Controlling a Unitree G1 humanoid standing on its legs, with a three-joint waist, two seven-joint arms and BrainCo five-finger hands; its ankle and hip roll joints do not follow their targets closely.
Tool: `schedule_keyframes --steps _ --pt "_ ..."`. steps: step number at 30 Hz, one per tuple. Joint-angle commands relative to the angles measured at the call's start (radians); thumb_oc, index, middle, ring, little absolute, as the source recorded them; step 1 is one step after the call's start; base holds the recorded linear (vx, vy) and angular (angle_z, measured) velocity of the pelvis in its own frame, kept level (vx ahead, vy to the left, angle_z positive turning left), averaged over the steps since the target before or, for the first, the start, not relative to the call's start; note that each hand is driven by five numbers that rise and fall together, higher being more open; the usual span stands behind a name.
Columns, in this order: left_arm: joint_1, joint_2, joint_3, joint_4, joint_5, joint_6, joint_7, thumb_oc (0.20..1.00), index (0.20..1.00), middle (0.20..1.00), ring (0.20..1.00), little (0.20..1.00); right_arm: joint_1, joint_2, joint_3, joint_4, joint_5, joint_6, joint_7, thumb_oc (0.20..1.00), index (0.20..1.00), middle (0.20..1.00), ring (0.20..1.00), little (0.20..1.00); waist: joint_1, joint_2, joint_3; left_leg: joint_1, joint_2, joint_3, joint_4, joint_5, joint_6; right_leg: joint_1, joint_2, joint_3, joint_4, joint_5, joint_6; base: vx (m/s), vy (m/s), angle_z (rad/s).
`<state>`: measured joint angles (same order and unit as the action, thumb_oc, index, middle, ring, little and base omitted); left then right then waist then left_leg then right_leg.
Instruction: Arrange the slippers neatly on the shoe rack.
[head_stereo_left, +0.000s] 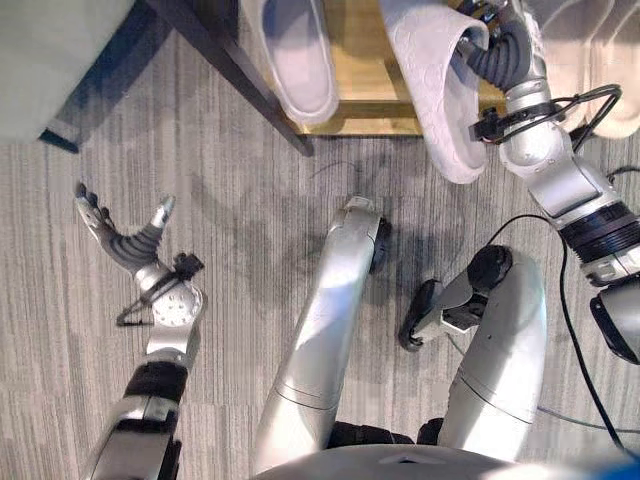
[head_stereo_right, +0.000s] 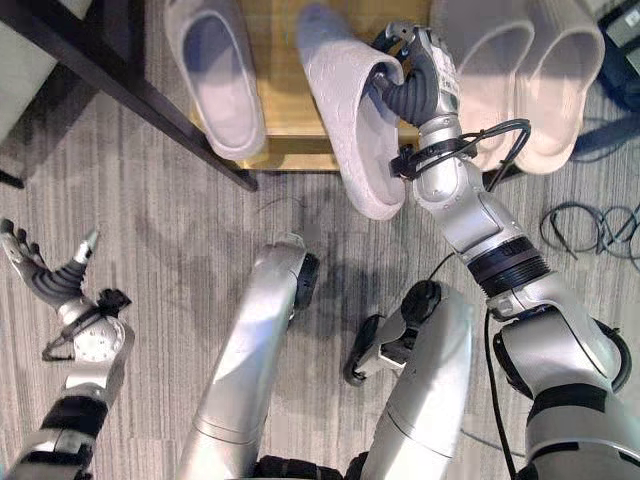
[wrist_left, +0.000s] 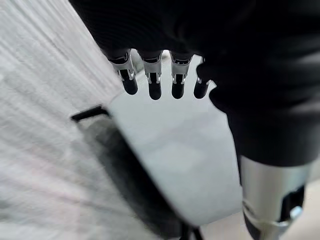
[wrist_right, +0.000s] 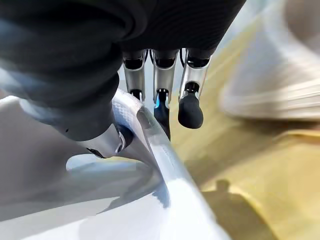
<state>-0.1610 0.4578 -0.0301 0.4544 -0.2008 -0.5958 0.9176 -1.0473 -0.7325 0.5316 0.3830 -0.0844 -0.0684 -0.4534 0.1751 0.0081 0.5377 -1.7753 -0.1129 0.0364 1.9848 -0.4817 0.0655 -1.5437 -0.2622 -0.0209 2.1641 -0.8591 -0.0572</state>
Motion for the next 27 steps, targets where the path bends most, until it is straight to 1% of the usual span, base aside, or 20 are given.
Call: schedule_keyframes --steps 1,4,6,9,10,11,12,13,14,16,19,21,24,25,27 --pt "-0.056 0.05 0.023 0.002 0.063 -0.048 0.078 1.0 1.0 1.0 1.0 1.0 -0.161 0.024 -0.011 -0.001 0.001 -0.054 -0.005 0.2 0.2 0.2 0.2 0.2 0.043 -0.029 -0.018 0.205 -0.092 -0.339 -0.097 -0.123 -0.019 0.07 -0.015 0.114 -0.144 0.132 -0.12 -0.01 -0.003 0.15" --pt "-0.055 0.051 0.016 0.014 0.057 -0.056 0.073 1.0 1.0 1.0 1.0 1.0 -0.203 0.027 0.015 0.034 0.007 -0.062 0.0 0.2 0.2 0.2 0.2 0.2 0.047 -0.02 -0.018 0.205 -0.095 -0.343 -0.077 -0.132 -0.024 0.07 -0.009 0.119 -0.121 0.124 -0.129 -0.02 0.008 0.11" --pt "-0.072 0.057 0.007 0.041 0.055 -0.067 0.07 1.0 1.0 1.0 1.0 1.0 -0.252 0.032 0.035 0.063 0.021 -0.088 -0.013 0.2 0.2 0.2 0.2 0.2 0.051 -0.023 -0.018 0.205 -0.094 -0.344 -0.078 -0.13 -0.029 0.068 -0.013 0.126 -0.119 0.125 -0.131 -0.02 0.004 0.08" --pt "-0.086 0.084 -0.002 0.055 0.046 -0.067 0.058 1.0 1.0 1.0 1.0 1.0 -0.365 0.066 0.093 0.172 0.05 -0.078 0.005 0.2 0.2 0.2 0.2 0.2 0.063 -0.021 -0.018 0.205 -0.096 -0.348 -0.074 -0.129 -0.034 0.065 -0.017 0.131 -0.107 0.123 -0.135 -0.01 0.007 0.03" --pt "-0.084 0.1 -0.004 0.061 0.036 -0.071 0.046 1.0 1.0 1.0 1.0 1.0 -0.45 0.101 0.146 0.298 0.069 -0.067 0.029 0.2 0.2 0.2 0.2 0.2 0.081 -0.016 -0.018 0.205 -0.097 -0.355 -0.061 -0.134 -0.036 0.064 -0.02 0.132 -0.096 0.12 -0.136 0.0 0.032 -0.03" --pt "-0.082 0.103 -0.007 0.062 0.033 -0.07 0.042 1.0 1.0 1.0 1.0 1.0 -0.47 0.115 0.162 0.351 0.079 -0.07 0.034 0.2 0.2 0.2 0.2 0.2 0.085 -0.013 -0.018 0.205 -0.097 -0.356 -0.056 -0.137 -0.036 0.064 -0.021 0.132 -0.092 0.12 -0.136 0.01 0.043 0.04" --pt "-0.086 0.113 -0.016 0.083 0.028 -0.075 0.033 1.0 1.0 1.0 1.0 1.0 -0.516 0.135 0.2 0.44 0.098 -0.077 0.049 0.2 0.2 0.2 0.2 0.2 0.093 -0.008 -0.018 0.205 -0.1 -0.362 -0.042 -0.145 -0.038 0.067 -0.022 0.133 -0.086 0.121 -0.135 0.03 0.043 0.03" --pt "-0.083 0.126 -0.028 0.087 0.022 -0.081 0.018 1.0 1.0 1.0 1.0 1.0 -0.566 0.152 0.251 0.529 0.109 -0.081 0.066 0.2 0.2 0.2 0.2 0.2 0.105 -0.001 -0.018 0.205 -0.098 -0.363 -0.034 -0.148 -0.042 0.074 -0.034 0.132 -0.084 0.119 -0.137 0.04 0.04 0.05" --pt "-0.081 0.136 -0.036 0.091 0.012 -0.084 0.003 1.0 1.0 1.0 1.0 1.0 -0.611 0.179 0.276 0.623 0.128 -0.076 0.079 0.2 0.2 0.2 0.2 0.2 0.115 0.005 -0.018 0.205 -0.098 -0.365 -0.039 -0.15 -0.044 0.076 -0.039 0.132 -0.086 0.118 -0.138 0.03 0.031 0.01" --pt "-0.083 0.149 -0.045 0.09 0.008 -0.085 -0.012 1.0 1.0 1.0 1.0 1.0 -0.66 0.212 0.304 0.739 0.154 -0.071 0.097 0.2 0.2 0.2 0.2 0.2 0.122 0.008 -0.018 0.205 -0.095 -0.366 -0.046 -0.149 -0.045 0.079 -0.047 0.129 -0.092 0.122 -0.14 0.01 0.021 0.12" --pt "-0.069 0.162 -0.042 0.088 0.014 -0.089 -0.022 1.0 1.0 1.0 1.0 1.0 -0.677 0.208 0.329 0.835 0.157 -0.082 0.109 0.2 0.2 0.2 0.2 0.2 0.131 0.012 -0.018 0.205 -0.093 -0.366 -0.052 -0.145 -0.045 0.08 -0.055 0.125 -0.091 0.121 -0.141 0.02 0.015 -0.01" --pt "-0.058 0.164 -0.035 0.087 0.006 -0.094 -0.032 1.0 1.0 1.0 1.0 1.0 -0.678 0.212 0.332 0.867 0.156 -0.085 0.113 0.2 0.2 0.2 0.2 0.2 0.133 0.012 -0.018 0.205 -0.092 -0.365 -0.051 -0.147 -0.046 0.08 -0.056 0.128 -0.086 0.125 -0.136 0.03 0.007 -0.03" --pt "-0.042 0.162 -0.038 0.085 0.001 -0.099 -0.047 1.0 1.0 1.0 1.0 1.0 -0.689 0.206 0.333 0.921 0.168 -0.09 0.123 0.2 0.2 0.2 0.2 0.2 0.139 0.019 -0.018 0.205 -0.092 -0.366 -0.056 -0.145 -0.049 0.079 -0.06 0.126 -0.084 0.122 -0.14 0.01 0.002 0.02" --pt "-0.043 0.163 -0.046 0.088 0.01 -0.101 -0.043 1.0 1.0 1.0 1.0 1.0 -0.693 0.201 0.335 0.944 0.179 -0.095 0.127 0.2 0.2 0.2 0.2 0.2 0.142 0.022 -0.018 0.205 -0.091 -0.369 -0.064 -0.141 -0.05 0.079 -0.065 0.12 -0.089 0.119 -0.144 0.0 0.0 0.0" --pt "-0.039 0.171 -0.049 0.08 0.016 -0.102 -0.049 1.0 1.0 1.0 1.0 1.0 -0.688 0.18 0.337 0.956 0.196 -0.112 0.131 0.2 0.2 0.2 0.2 0.2 0.145 0.026 -0.018 0.205 -0.09 -0.373 -0.074 -0.137 -0.052 0.076 -0.072 0.123 -0.097 0.125 -0.14 0.01 0.006 0.02"
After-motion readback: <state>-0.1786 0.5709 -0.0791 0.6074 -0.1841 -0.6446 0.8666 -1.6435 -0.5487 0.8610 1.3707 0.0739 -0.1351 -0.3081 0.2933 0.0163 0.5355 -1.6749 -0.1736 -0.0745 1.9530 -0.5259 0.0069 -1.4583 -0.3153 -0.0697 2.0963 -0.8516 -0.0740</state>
